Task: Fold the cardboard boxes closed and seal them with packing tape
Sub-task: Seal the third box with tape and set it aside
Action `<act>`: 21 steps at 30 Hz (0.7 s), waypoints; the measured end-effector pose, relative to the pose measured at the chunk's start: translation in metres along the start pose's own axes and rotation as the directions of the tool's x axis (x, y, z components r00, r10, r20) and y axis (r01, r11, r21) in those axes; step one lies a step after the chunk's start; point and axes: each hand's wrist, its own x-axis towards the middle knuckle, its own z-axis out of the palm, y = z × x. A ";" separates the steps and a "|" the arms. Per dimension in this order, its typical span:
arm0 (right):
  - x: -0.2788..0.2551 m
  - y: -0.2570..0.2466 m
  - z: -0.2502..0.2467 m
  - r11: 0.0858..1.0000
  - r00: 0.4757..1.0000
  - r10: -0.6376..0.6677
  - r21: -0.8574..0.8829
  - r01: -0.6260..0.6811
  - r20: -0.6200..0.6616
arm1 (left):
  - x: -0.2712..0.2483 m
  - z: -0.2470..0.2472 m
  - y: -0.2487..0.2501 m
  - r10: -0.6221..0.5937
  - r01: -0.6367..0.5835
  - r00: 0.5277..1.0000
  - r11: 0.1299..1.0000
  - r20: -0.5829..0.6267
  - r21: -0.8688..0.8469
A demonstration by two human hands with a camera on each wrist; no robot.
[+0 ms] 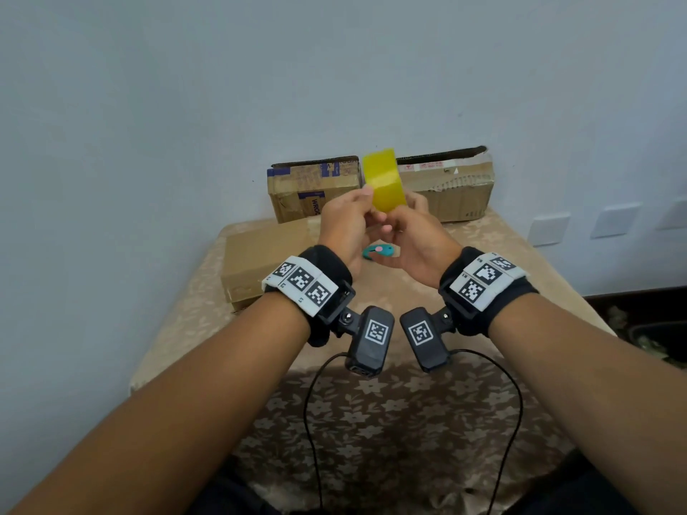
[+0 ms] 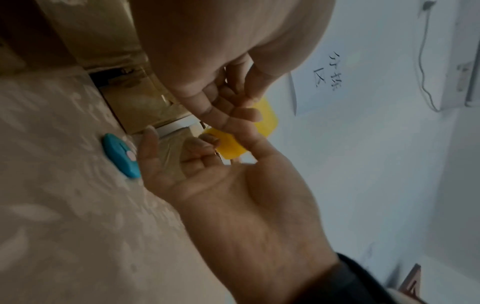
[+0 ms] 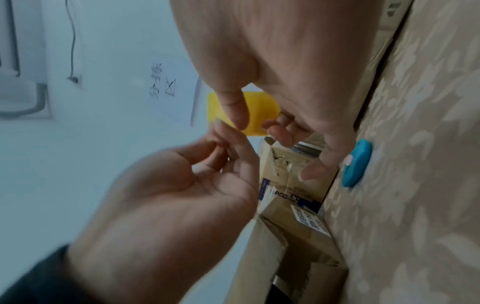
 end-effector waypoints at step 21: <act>-0.010 -0.002 0.008 0.993 1.000 0.011 -0.119 -0.009 0.024 | -0.002 -0.004 -0.006 -0.039 0.043 0.995 0.998 0.087 -0.045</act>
